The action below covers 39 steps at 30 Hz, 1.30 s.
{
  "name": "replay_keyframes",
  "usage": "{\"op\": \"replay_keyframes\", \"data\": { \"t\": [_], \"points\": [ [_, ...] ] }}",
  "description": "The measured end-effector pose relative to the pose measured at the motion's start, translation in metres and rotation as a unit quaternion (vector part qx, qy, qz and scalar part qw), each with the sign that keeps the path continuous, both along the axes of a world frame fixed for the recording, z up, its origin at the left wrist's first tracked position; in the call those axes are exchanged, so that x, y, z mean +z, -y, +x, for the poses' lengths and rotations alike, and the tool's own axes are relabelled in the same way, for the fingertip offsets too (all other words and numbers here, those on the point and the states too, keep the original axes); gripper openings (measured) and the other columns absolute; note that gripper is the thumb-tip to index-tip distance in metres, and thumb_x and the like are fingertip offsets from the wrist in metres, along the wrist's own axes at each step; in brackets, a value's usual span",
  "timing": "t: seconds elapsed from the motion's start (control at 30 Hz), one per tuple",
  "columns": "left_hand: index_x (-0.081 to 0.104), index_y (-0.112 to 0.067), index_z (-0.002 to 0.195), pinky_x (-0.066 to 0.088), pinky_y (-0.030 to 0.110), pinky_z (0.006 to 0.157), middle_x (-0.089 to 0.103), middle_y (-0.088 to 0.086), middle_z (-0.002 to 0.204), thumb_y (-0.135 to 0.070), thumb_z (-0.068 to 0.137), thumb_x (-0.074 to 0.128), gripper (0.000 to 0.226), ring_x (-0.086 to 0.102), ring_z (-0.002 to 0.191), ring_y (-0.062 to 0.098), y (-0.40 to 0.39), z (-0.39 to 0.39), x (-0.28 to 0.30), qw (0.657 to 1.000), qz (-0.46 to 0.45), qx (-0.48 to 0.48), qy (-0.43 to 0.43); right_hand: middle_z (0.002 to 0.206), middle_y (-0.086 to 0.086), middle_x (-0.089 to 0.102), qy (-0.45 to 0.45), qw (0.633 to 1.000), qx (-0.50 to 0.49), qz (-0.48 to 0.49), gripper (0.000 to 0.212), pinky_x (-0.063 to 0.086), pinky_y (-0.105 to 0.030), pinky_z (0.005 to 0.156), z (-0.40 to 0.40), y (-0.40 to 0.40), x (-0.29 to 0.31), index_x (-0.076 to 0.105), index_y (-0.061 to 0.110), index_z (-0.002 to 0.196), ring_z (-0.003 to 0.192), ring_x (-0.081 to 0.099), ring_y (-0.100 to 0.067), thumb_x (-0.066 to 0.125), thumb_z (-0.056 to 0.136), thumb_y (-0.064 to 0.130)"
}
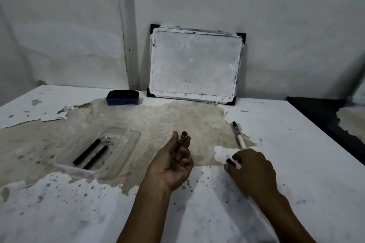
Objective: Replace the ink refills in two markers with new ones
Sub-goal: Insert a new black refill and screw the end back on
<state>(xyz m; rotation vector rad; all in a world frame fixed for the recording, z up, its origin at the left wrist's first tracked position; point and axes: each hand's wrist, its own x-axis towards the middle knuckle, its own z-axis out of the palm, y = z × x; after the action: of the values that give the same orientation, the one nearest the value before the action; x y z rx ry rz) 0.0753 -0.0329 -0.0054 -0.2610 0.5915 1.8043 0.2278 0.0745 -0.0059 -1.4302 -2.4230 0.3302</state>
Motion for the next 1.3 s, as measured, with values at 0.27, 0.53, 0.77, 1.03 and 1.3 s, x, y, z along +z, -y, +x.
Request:
{"op": "replay_keyframes", "data": {
  "t": [0.27, 0.53, 0.77, 1.03, 1.3],
  "points": [
    [0.063, -0.01, 0.078, 0.033, 0.015, 0.035, 0.075, 0.003, 0.073, -0.027, 0.092, 0.065, 0.022, 0.05, 0.037, 0.004, 0.0, 0.003, -0.001, 0.992, -0.043, 0.025, -0.12, 0.09, 0.002, 0.076, -0.18, 0.981, 0.071, 0.011, 0.018, 0.055, -0.029, 0.078, -0.005, 0.005, -0.006, 0.076, 0.019, 0.097, 0.083, 0.069, -0.013, 0.075, 0.079, 0.019],
    [0.077, -0.004, 0.079, 0.043, 0.024, 0.046, 0.076, 0.014, 0.086, -0.027, 0.083, 0.075, 0.023, 0.055, 0.053, 0.013, 0.0, 0.007, -0.005, 0.934, -0.134, 0.107, -0.314, 0.083, 0.003, 0.077, -0.287, 0.925, 0.215, 0.122, 0.027, 0.054, -0.03, 0.066, -0.022, 0.039, 0.024, 0.077, 0.018, 0.096, 0.075, 0.067, -0.014, 0.08, 0.071, 0.008],
    [0.075, -0.002, 0.092, 0.044, 0.026, 0.051, 0.075, 0.009, 0.076, -0.026, 0.084, 0.076, 0.025, 0.057, 0.051, 0.012, 0.004, 0.01, 0.0, 0.894, -0.144, 0.125, -0.405, 0.077, 0.0, 0.075, -0.264, 0.931, 0.218, 0.131, 0.024, 0.055, -0.04, 0.062, -0.024, 0.038, 0.019, 0.078, 0.017, 0.094, 0.069, 0.065, -0.02, 0.08, 0.072, 0.007],
    [0.068, -0.011, 0.101, 0.048, 0.026, 0.055, 0.078, 0.006, 0.07, -0.023, 0.085, 0.075, 0.021, 0.063, 0.052, 0.009, 0.005, 0.019, 0.006, 0.836, -0.134, 0.142, -0.512, 0.075, 0.002, 0.076, -0.291, 0.94, 0.174, 0.034, 0.015, 0.053, -0.022, 0.066, -0.028, 0.045, 0.02, 0.079, 0.017, 0.089, 0.064, 0.066, -0.008, 0.076, 0.078, 0.009],
    [0.063, -0.014, 0.104, 0.054, 0.024, 0.056, 0.079, 0.007, 0.072, -0.015, 0.086, 0.074, 0.021, 0.073, 0.061, 0.015, 0.002, 0.025, 0.01, 0.8, -0.092, 0.136, -0.578, 0.068, -0.013, 0.074, -0.486, 0.784, 0.078, -0.378, 0.011, 0.054, -0.025, 0.055, -0.019, 0.038, 0.015, 0.075, -0.001, 0.085, 0.057, 0.066, -0.018, 0.07, 0.077, -0.007]
  ]
}}
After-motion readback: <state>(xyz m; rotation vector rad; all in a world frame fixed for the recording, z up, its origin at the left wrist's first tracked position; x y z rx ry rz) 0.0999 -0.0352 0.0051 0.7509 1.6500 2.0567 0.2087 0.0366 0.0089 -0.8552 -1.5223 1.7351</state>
